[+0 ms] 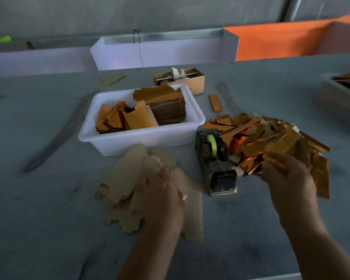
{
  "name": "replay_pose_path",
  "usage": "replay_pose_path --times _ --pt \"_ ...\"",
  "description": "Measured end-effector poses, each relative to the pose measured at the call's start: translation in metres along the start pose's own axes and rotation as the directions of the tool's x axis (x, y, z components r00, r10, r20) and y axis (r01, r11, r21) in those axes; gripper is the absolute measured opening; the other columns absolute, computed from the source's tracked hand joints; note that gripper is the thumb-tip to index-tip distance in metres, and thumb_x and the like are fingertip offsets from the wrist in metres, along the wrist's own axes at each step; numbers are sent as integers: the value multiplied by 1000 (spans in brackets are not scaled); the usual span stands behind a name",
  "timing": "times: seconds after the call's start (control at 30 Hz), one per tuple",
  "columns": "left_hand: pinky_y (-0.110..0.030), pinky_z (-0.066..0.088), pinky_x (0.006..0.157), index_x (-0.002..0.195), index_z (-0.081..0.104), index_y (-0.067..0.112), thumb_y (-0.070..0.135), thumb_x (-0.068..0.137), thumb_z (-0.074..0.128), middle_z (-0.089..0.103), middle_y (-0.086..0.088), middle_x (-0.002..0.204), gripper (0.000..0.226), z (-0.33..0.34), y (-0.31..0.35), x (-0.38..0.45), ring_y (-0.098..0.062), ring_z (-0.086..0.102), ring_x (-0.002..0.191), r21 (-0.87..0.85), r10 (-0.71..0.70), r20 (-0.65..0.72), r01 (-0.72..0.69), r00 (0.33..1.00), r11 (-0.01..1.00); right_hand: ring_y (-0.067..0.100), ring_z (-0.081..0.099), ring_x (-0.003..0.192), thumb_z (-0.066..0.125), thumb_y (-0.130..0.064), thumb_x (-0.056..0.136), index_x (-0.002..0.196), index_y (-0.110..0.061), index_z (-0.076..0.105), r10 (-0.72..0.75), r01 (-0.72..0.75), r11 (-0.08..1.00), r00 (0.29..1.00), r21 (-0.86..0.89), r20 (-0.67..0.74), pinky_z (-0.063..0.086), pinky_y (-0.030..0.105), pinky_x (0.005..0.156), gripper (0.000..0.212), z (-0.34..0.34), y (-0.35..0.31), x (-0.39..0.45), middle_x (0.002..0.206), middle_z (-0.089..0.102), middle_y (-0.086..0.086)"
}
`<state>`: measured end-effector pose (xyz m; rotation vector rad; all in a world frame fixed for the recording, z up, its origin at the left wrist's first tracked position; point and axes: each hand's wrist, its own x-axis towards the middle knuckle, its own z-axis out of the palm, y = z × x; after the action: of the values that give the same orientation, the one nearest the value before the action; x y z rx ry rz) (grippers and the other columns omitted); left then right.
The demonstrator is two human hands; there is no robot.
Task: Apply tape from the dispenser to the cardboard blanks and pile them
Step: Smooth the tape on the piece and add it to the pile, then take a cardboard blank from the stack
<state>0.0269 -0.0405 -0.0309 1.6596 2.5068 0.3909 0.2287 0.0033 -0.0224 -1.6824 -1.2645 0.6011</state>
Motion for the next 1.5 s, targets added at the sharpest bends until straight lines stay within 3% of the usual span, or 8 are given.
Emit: replay_pose_path --times 0.17,0.27,0.47,0.7,0.83,0.97,1.13,1.5 --pt "-36 50 80 101 56 16 32 86 67 63 -4 97 24 -11 -9 11 -21 60 91 -248 -63 103 87 993 965 16 64 90 58 -18 89 95 -31 63 -46 42 993 998 108 40 54 48 85 15 -3 -5 -21 108 62 -1" --pt "-29 45 62 78 50 23 29 89 64 58 3 77 19 -15 -16 14 -11 55 71 -389 -100 129 143 987 910 11 66 81 58 -17 88 92 -31 65 -73 62 987 995 147 70 56 45 79 16 -2 -12 -30 99 64 -6" --pt "-20 34 52 89 57 20 29 92 60 60 5 80 9 -29 -25 15 -4 53 69 -552 -126 114 168 985 817 9 68 77 58 -18 88 85 -39 63 -81 54 988 979 142 188 55 30 69 21 8 -17 -51 87 69 -10" --pt "-21 35 53 69 66 18 30 71 76 61 8 62 15 -48 -19 -1 -3 47 53 -890 81 335 287 939 354 3 66 80 61 -28 83 91 -33 67 -25 -92 957 919 275 394 56 31 74 11 20 -27 -69 85 70 -15" --pt "-28 42 60 68 71 18 40 47 78 65 1 70 32 -48 -13 -6 -15 52 63 -909 133 384 348 914 231 15 62 89 66 -32 75 91 -24 67 69 -306 889 825 341 560 53 35 80 18 25 -31 -73 88 68 -3" --pt "-40 52 81 90 73 19 39 48 79 75 0 89 47 -45 -5 -16 -21 69 88 -903 163 390 342 906 260 22 62 89 63 -30 66 93 -14 68 110 -454 759 796 466 596 50 33 67 32 24 -34 -73 89 71 2" --pt "-26 53 69 96 69 23 24 75 77 75 7 86 23 -36 7 -21 -11 70 82 -892 77 322 275 944 358 22 63 87 63 -29 65 90 -14 68 117 -448 739 821 503 559 52 34 64 30 22 -34 -74 86 71 2" --pt "-9 47 53 93 68 24 25 76 78 74 8 82 20 -31 12 -19 0 67 71 -889 42 239 201 970 413 5 61 71 64 -19 83 81 -20 69 44 -246 870 902 428 430 46 19 58 6 25 -30 -76 75 69 -7"
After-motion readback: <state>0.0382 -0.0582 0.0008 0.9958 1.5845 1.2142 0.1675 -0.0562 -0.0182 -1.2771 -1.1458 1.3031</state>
